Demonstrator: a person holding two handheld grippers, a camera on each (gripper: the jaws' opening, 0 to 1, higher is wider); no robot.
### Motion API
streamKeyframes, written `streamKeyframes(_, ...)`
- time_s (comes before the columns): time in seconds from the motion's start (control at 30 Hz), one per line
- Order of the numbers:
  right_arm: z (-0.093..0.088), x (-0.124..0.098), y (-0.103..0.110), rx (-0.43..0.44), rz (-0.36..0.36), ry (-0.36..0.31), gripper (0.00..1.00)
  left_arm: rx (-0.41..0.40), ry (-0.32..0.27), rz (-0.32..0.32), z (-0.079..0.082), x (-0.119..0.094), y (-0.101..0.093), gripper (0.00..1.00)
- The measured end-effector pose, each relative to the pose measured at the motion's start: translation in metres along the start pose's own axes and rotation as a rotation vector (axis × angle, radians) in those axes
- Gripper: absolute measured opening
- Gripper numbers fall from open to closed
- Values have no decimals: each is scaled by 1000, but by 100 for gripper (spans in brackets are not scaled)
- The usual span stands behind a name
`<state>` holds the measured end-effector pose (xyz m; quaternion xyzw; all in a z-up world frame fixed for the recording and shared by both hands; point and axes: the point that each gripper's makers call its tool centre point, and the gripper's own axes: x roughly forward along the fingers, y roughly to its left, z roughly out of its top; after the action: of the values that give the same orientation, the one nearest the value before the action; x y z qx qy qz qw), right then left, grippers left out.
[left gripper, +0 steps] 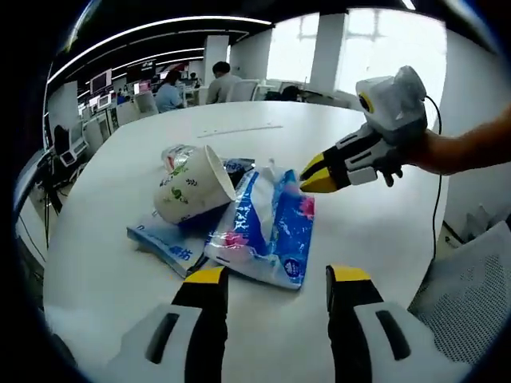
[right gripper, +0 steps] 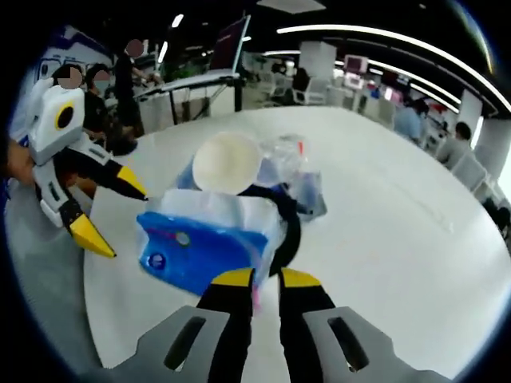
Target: Arrange the tabletop items into an orderly group along one side of the table until the central work area is clear of visible clutter.
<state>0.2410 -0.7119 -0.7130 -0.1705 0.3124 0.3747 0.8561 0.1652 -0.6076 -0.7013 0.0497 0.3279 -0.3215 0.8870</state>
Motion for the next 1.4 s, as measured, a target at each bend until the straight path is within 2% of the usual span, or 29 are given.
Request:
streamKeyframes(0.07,-7,1,0,-21,1,31,3,-2,17,1,-4,4,0,46)
streamKeyframes(0.17,-8,0,0,-16,-2,30,1,-15,34,-11,-8,8,-2,44)
streamKeyframes(0.47,-17,-10,5,56,-12,53,0,-15,36,-31,-4,17,-6,42)
streamKeyframes(0.6,-21,-14,9,59,-19,56,1,-18,45,-28,-6,20,-6,41)
streamKeyframes(0.9,-24,-26,17,111,-27,51,1,-13,81,-6,-14,23,-2,30)
streamKeyframes(1.4,-32,-40,27,174,-28,67,0,18,127,-12,-23,20,-7,3)
